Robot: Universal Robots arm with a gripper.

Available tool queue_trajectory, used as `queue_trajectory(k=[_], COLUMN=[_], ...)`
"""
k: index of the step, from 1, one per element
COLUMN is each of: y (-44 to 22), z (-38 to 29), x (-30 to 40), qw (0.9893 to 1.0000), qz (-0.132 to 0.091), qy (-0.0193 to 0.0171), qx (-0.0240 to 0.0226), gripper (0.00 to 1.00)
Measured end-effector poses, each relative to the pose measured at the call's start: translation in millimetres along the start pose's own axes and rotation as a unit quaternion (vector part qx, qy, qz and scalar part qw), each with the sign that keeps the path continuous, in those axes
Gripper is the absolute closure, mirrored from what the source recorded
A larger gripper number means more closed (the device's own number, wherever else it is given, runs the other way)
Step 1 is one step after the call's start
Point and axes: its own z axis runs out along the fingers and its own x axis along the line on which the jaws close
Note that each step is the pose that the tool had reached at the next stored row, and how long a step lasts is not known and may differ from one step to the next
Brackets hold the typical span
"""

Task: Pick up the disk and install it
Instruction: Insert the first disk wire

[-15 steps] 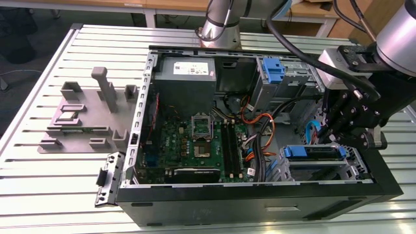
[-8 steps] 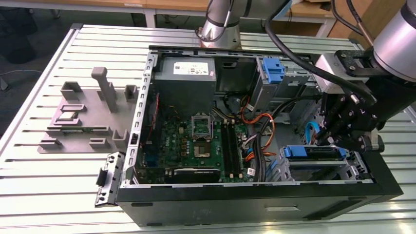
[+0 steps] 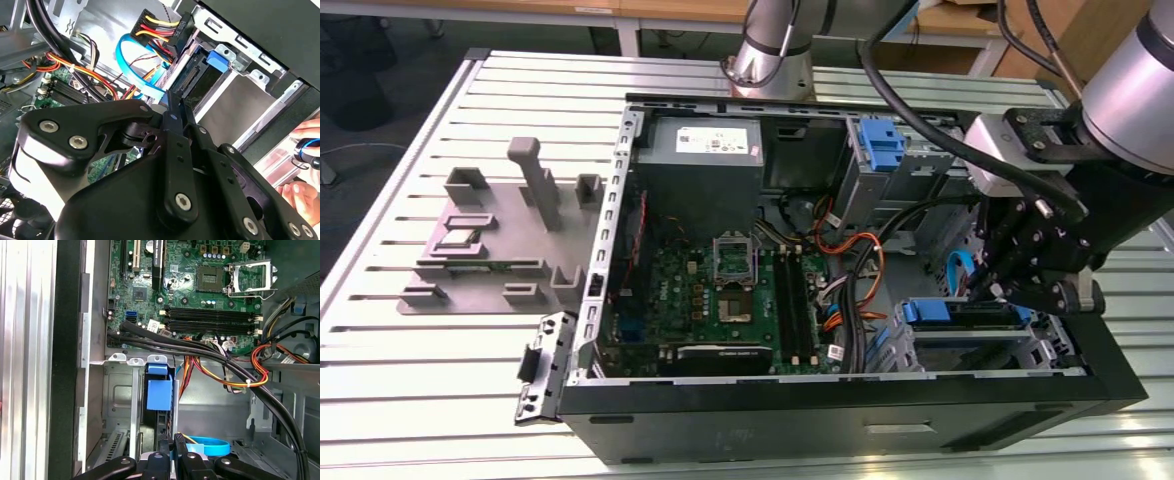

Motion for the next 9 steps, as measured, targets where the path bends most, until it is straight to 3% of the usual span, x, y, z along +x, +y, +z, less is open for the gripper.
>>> queue_trajectory(k=[9], y=[0.3], z=[2.2], x=[0.3], qw=[1.0000], qz=[0.000], qy=[0.0000], qx=[0.0002], gripper=[0.84])
